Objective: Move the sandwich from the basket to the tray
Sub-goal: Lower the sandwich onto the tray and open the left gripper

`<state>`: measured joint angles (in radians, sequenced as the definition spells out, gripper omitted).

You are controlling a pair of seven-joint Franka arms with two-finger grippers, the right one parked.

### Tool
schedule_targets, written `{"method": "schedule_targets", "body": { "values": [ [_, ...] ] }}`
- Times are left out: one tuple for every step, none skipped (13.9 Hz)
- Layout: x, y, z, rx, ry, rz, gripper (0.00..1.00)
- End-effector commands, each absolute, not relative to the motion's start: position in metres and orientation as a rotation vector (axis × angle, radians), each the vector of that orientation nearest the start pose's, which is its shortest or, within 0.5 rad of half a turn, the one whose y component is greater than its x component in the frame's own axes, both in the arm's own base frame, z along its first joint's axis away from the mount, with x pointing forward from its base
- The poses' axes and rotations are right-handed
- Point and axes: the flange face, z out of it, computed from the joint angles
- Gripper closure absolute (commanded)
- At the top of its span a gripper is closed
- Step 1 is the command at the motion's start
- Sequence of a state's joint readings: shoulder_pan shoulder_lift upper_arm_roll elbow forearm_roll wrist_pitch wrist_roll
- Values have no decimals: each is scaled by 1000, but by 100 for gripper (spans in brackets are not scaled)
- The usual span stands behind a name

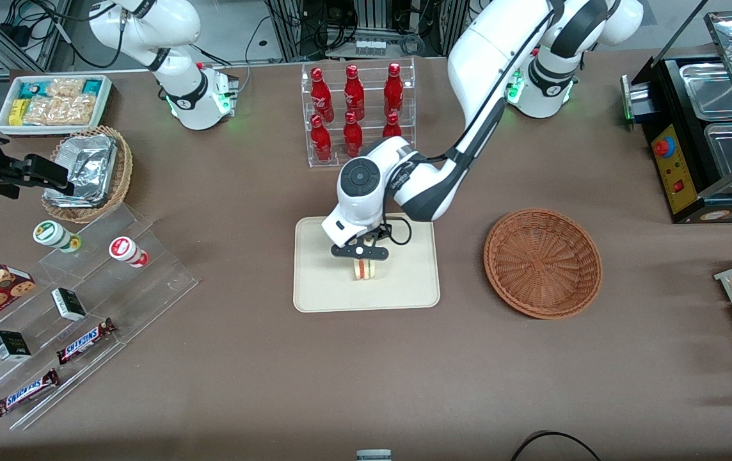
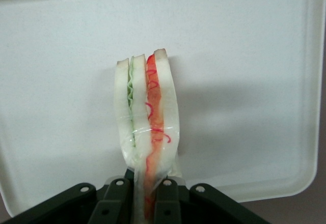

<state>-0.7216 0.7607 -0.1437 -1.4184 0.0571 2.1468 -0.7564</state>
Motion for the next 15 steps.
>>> {"method": "schedule_targets", "body": {
  "values": [
    [487,-546,238,-3135,182,47,88],
    [488,-545,236,-3134,177,48,68],
    [488,-545,237,-3135,177,46,46],
    [489,-545,240,-3136,176,41,41],
    [492,-547,246,-3145,162,24,7],
    [494,-547,251,-3151,138,14,0],
    [495,-547,257,-3156,120,4,0],
    [497,-546,267,-3159,115,-5,0],
    [499,-543,280,-3165,107,-19,0],
    [502,-539,298,-3169,98,-40,0],
    [503,-533,314,-3157,86,-32,0],
    [513,-518,333,-3142,44,-37,0],
    [517,-508,358,-3141,16,-54,0],
    [527,-492,381,-3138,-30,-69,0],
    [532,-476,405,-3130,-65,-69,0]
  ]
}}
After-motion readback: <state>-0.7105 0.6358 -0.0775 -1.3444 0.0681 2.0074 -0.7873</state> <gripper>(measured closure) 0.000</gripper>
